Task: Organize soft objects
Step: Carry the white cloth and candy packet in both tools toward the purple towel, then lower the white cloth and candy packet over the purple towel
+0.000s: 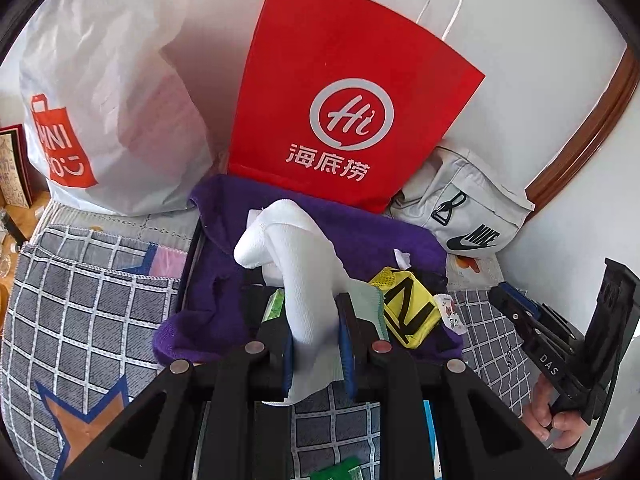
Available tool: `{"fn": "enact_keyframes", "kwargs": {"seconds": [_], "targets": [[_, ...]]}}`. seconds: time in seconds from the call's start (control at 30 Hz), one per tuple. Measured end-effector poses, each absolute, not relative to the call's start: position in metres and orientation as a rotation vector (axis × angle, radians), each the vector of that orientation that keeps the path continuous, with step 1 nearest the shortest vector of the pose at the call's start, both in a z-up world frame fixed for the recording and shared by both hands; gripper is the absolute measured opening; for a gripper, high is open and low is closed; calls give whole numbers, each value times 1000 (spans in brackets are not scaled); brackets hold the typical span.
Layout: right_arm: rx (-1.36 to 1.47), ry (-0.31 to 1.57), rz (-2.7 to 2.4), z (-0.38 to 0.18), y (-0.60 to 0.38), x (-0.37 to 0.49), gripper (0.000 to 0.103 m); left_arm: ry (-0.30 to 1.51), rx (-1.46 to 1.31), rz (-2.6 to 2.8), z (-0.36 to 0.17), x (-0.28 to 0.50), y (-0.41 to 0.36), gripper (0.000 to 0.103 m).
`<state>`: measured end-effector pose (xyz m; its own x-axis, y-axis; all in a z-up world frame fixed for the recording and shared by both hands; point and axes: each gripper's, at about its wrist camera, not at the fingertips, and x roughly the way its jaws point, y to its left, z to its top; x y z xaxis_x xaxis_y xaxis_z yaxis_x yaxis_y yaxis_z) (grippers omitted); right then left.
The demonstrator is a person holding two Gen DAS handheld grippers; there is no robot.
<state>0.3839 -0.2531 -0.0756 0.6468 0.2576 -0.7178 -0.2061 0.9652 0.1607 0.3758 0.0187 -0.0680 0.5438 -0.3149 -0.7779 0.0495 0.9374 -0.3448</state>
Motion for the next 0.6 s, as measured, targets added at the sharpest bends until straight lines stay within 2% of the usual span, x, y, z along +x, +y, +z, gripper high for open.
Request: {"fn": "enact_keyframes", "kwargs": {"seconds": [0.13,0.23,0.33,0.43,0.5,0.6], "targets": [[66,833,216,-77,-276,378,24,987,-308,-231,-77,381,15,18],[76,839,187,-79,-292,374,32,993,-309,-240,-81,384,13,18],[65,856,177,-87,-298,373,35,1003,-306,-242,-86,389,9,18],[58,894,203,-104,-295,375,45,1011,-301,-246,-90,393,5,18],[64,915,225,-114,-291,377,48,1015,-298,-246,-92,395,4,18],[67,938,246,-127,-285,385,60,1019,-293,-252,-94,399,1,18]]}}
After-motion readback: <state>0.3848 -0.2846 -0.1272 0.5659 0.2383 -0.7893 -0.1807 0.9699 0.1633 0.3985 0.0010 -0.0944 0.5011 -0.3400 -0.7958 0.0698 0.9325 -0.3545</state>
